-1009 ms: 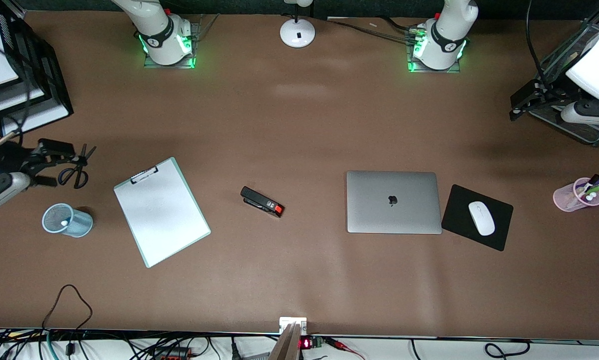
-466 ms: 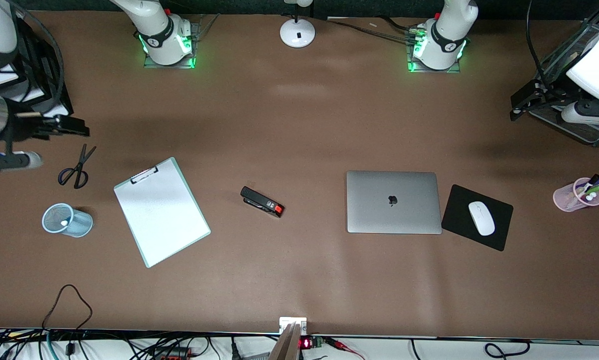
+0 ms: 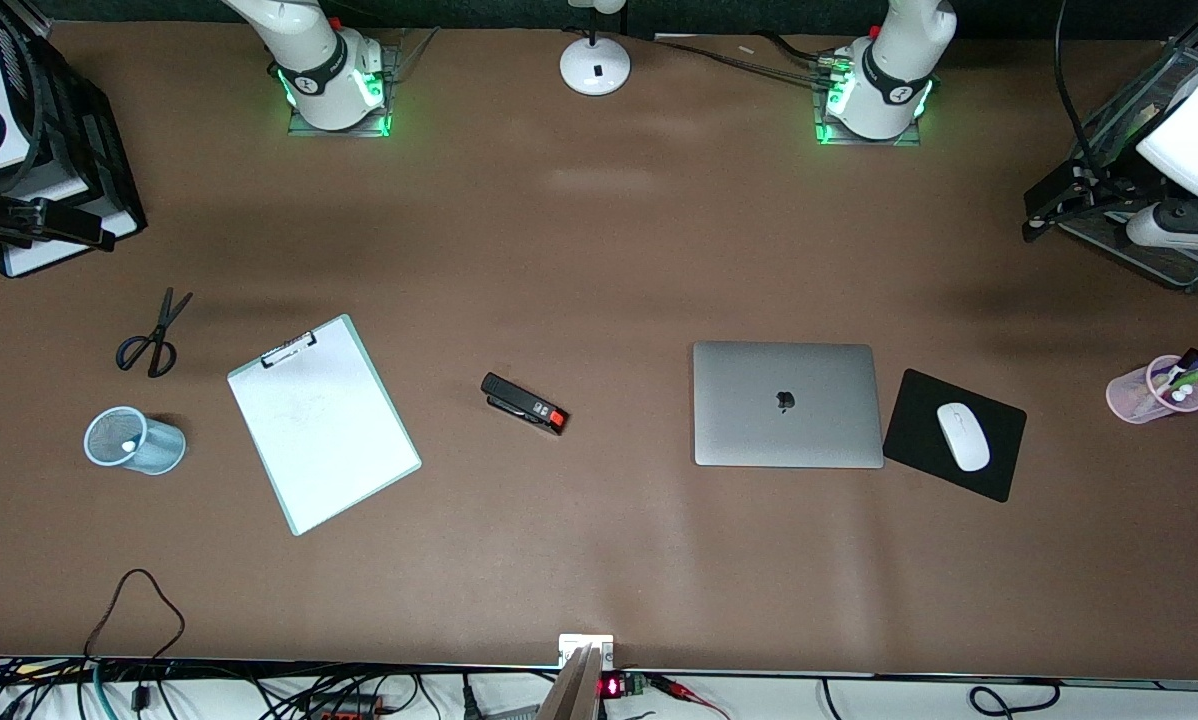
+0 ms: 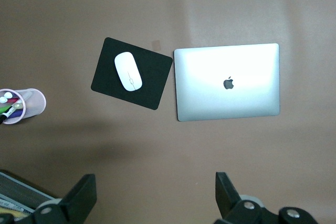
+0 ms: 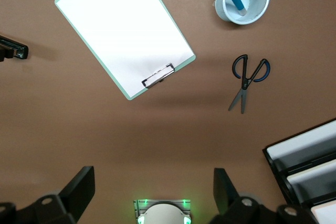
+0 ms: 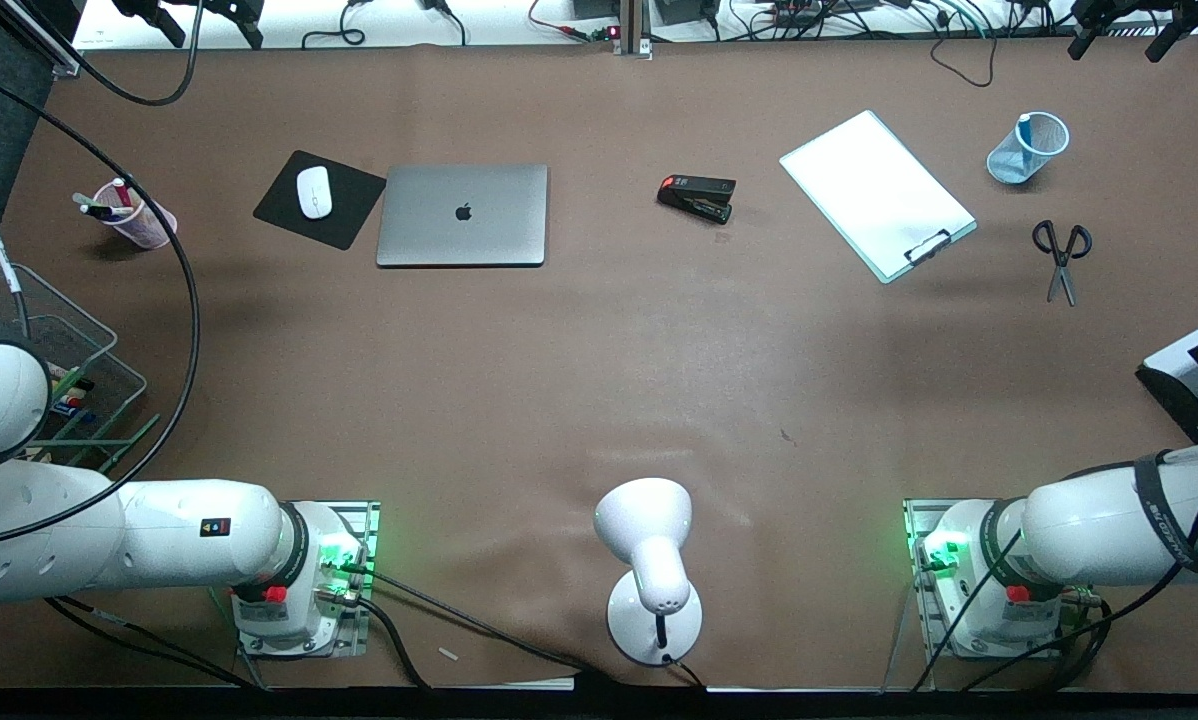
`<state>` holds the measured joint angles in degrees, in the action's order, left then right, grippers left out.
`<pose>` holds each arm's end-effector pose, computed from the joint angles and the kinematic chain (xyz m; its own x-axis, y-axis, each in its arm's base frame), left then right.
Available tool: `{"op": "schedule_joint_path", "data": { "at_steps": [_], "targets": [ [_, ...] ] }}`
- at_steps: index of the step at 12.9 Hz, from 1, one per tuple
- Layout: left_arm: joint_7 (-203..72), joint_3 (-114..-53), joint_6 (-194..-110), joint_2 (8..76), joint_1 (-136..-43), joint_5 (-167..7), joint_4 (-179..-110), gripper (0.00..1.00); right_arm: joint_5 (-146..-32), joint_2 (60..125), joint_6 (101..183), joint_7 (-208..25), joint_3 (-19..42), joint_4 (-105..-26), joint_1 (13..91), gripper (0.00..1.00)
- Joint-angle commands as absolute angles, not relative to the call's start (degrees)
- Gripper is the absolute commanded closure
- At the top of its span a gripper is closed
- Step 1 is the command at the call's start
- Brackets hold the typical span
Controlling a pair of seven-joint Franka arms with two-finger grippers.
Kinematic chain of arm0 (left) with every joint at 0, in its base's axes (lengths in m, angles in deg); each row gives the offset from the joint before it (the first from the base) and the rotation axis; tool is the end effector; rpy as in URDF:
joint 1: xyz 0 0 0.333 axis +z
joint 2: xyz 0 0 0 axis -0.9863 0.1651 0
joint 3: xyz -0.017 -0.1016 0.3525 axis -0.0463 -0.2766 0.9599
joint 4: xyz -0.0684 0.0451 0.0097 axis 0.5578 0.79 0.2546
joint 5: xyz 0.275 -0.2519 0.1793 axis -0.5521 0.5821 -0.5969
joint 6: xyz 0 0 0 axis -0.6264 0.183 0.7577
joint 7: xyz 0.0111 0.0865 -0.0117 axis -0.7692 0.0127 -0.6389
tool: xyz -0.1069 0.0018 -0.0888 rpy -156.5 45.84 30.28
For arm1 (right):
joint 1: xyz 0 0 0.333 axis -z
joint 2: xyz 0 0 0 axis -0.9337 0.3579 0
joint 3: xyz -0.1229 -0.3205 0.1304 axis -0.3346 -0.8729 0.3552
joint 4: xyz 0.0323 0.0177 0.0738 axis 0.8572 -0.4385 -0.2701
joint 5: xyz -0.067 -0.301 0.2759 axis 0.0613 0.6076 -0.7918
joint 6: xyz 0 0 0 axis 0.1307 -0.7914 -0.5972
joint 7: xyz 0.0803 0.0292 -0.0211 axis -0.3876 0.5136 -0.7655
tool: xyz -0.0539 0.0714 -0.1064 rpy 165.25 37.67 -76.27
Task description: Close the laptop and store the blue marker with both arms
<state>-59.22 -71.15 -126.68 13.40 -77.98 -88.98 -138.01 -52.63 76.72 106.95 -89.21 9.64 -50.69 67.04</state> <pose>0.5588 -0.0360 0.6470 0.9984 -0.0542 0.0151 -0.0542 -0.9985 0.0008 0.5943 -0.0461 0.6020 0.9794 -0.0386 -0.1982 -0.0415 -0.9991 -0.0104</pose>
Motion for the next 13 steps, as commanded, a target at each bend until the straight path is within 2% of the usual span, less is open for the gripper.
{"op": "schedule_joint_path", "data": {
  "at_steps": [1,4,13],
  "targets": [
    [-58.36,-71.07,-126.80,12.68,-77.77,-88.00,-138.67,0.00,-50.60,70.80,111.71,-88.51,10.38,-58.31,66.65,0.00],
    [-58.45,-71.34,-126.88,12.68,-77.86,-88.00,-138.50,0.00,-50.78,64.90,115.67,-88.42,10.20,-65.54,67.01,0.00],
    [-60.47,-71.43,-126.62,12.51,-77.86,-88.09,-138.58,0.00,-50.60,65.85,115.24,-87.71,10.20,-62.39,67.18,0.00]
  ]
}}
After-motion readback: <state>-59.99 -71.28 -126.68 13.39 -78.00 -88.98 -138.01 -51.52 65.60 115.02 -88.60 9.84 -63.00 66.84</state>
